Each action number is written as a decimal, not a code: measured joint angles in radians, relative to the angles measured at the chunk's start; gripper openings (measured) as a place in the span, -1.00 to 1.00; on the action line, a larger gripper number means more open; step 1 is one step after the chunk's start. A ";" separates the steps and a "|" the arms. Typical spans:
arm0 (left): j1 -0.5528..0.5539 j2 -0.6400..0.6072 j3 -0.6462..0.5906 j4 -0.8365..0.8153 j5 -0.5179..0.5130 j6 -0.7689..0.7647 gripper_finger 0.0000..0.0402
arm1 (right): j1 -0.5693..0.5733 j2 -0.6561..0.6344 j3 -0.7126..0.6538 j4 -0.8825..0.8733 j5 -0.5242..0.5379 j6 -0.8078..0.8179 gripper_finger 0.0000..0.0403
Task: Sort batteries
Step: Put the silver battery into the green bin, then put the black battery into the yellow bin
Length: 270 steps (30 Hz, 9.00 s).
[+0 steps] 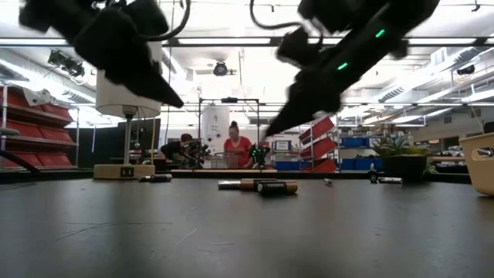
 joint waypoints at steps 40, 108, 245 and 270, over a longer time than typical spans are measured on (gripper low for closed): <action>0.178 0.008 -0.096 0.409 0.228 0.102 -0.19 | 0.122 -0.463 0.330 -1.250 -0.610 0.715 -0.91; 0.098 0.009 -0.073 0.388 0.194 0.081 -0.19 | -0.027 0.113 0.235 0.212 -0.315 0.003 -0.91; 0.483 -0.038 0.037 -0.510 0.109 -0.051 -0.30 | -0.084 0.118 -0.118 0.831 -0.197 -0.014 -0.66; 0.725 0.255 0.037 -0.185 0.212 0.108 -0.32 | -0.083 0.119 -0.119 0.799 -0.180 -0.024 -0.68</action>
